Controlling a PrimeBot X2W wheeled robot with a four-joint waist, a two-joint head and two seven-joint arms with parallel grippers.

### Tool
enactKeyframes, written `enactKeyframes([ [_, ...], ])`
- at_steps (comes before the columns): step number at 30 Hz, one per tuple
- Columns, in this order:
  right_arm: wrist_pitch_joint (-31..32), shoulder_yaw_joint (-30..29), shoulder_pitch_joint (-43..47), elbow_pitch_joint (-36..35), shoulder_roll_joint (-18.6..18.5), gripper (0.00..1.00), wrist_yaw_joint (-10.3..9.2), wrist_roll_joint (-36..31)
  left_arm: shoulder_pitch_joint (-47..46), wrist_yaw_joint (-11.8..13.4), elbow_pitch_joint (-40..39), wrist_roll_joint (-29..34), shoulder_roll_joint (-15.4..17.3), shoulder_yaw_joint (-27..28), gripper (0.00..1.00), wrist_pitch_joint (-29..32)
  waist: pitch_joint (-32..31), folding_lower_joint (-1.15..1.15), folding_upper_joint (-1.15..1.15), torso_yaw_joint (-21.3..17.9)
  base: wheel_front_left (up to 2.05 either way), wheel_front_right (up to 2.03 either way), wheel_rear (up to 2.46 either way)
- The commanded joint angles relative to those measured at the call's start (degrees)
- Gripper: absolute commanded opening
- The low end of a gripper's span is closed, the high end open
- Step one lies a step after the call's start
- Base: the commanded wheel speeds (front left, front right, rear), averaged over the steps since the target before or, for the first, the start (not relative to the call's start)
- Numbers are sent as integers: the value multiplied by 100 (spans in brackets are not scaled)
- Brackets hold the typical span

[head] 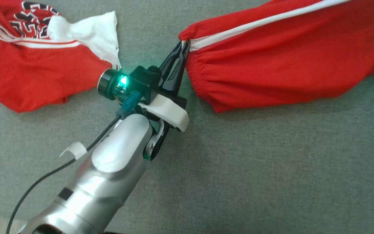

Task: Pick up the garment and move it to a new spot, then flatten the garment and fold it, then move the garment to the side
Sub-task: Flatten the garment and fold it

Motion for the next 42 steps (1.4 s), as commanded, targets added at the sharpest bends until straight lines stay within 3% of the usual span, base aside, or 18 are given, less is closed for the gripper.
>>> enactKeyframes([
  [1,-27,66,-100,-47,-231,0,-5,26,-191,38,-59,31,66,161,0,-64,99,-1,0,69,0,0,0],
  [6,-172,731,-694,429,-204,0,-5,-37,-399,16,301,-2,-42,112,0,-198,203,-1,0,115,0,0,0],
  [8,-287,926,-844,667,-127,42,-5,-21,-447,-4,433,-17,-74,77,0,-254,213,-1,0,123,0,0,0],
  [9,-353,1016,-899,774,-84,80,-5,5,-467,-9,491,-27,-87,63,0,-282,212,-1,0,124,0,0,0],
  [10,-455,1069,-946,888,-37,100,-5,42,-484,-13,545,-38,-100,49,0,-309,206,-1,0,124,0,0,0],
  [11,-571,1119,-974,989,14,100,-5,93,-496,-21,590,-51,-110,37,12,-336,190,-1,0,123,0,0,0],
  [12,-708,1149,-994,1087,60,100,-5,142,-501,-25,628,-64,-119,31,44,-362,162,-1,0,119,0,0,0],
  [14,-1014,1196,-977,1275,141,100,-5,190,-483,-29,707,-51,-130,-16,62,-399,72,-1,0,108,0,0,0],
  [15,-1164,1212,-941,1362,199,100,-5,217,-455,-16,738,-33,-133,-32,94,-413,11,-1,0,87,0,0,0],
  [16,-1299,1251,-899,1446,246,100,-5,189,-410,44,754,-17,-136,-7,100,-426,-60,-1,0,62,0,0,0],
  [20,-1692,1374,-612,1761,544,100,-5,113,-35,341,363,202,-107,301,100,-444,-384,-1,0,-39,0,0,0],
  [29,-1842,1189,27,2922,1198,100,-5,-119,1817,1182,-1284,1176,100,1249,100,-447,-1021,-1,0,56,0,0,0],
  [33,-1816,861,20,3698,1435,100,-5,-281,2452,1253,-1876,1517,42,1444,100,-447,-1108,-1,0,289,0,0,0],
  [40,-1461,491,-83,4724,1542,100,-5,-184,2967,1277,-2397,1978,-74,1398,100,-447,-1043,-1,0,748,0,0,0],
  [41,-1380,470,-77,4808,1575,95,-5,-133,3005,1270,-2422,2014,-85,1373,100,-447,-1035,-1,0,793,0,0,0],
  [42,-1279,460,-61,4852,1624,80,-5,-62,3041,1265,-2434,2036,-95,1354,100,-447,-1032,-1,0,824,0,0,0],
])
